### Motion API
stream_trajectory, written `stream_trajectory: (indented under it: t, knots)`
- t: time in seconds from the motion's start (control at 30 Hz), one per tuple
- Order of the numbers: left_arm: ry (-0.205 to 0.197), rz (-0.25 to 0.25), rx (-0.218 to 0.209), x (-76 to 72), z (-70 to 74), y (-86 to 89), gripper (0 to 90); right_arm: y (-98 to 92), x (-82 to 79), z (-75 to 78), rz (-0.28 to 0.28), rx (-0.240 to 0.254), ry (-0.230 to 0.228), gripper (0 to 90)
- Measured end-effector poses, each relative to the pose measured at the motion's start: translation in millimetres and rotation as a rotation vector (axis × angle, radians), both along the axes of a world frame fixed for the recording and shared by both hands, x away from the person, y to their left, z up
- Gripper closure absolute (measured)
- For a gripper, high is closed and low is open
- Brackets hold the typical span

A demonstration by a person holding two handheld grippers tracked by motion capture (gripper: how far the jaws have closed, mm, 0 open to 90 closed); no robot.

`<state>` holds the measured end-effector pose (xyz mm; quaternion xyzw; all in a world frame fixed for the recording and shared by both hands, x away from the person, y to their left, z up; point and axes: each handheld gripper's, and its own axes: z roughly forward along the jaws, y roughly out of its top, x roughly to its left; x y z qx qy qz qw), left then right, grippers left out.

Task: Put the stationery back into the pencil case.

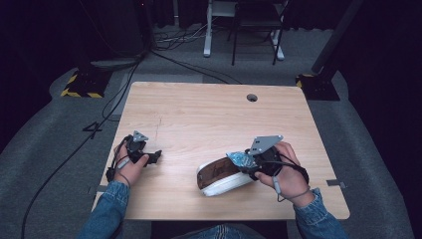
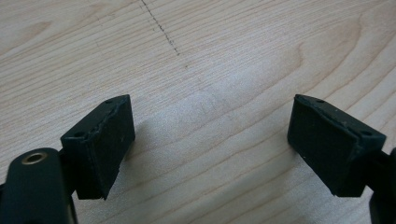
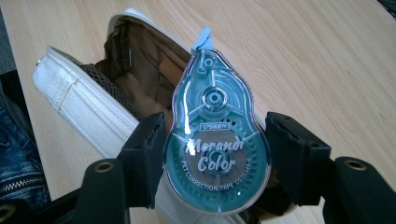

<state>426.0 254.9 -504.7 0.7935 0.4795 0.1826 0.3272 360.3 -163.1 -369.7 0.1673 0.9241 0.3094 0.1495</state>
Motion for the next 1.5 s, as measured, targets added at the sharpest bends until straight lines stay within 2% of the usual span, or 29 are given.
stream_trajectory:
  t: [0.23,0.5,0.9,1.1,1.13,1.2,1.27,1.5]
  knots:
    - [0.0,0.001,-0.001,0.0,0.0,-0.1,15.2,10.4,1.1,-5.0,0.061,-0.034,0.012,40.1]
    - [0.0,-0.001,0.0,0.0,0.0,0.0,15.2,16.6,1.9,-8.1,0.102,-0.049,0.033,40.1]
    - [0.0,0.003,-0.002,-0.5,-0.1,-0.4,15.3,21.8,4.3,-10.2,0.136,-0.055,0.069,40.0]
    - [0.001,0.006,-0.002,-1.2,0.0,-0.8,15.3,24.4,5.2,-10.7,0.162,-0.073,0.036,39.8]
    - [0.001,0.005,-0.002,-1.7,0.1,-0.8,15.4,24.5,5.7,-10.9,0.172,-0.081,0.016,39.4]
    - [-0.002,0.003,-0.001,-1.9,-0.1,-0.7,15.3,24.6,5.7,-11.0,0.18,-0.074,0.003,36.1]
    - [0.0,0.004,-0.003,-2.4,-0.1,-0.8,15.3,24.3,6.0,-10.4,0.165,-0.05,-0.014,27.7]
    - [-0.001,0.002,-0.002,-2.8,-0.1,-0.6,15.3,19.5,8.6,-8.6,0.152,-0.022,-0.024,29.2]
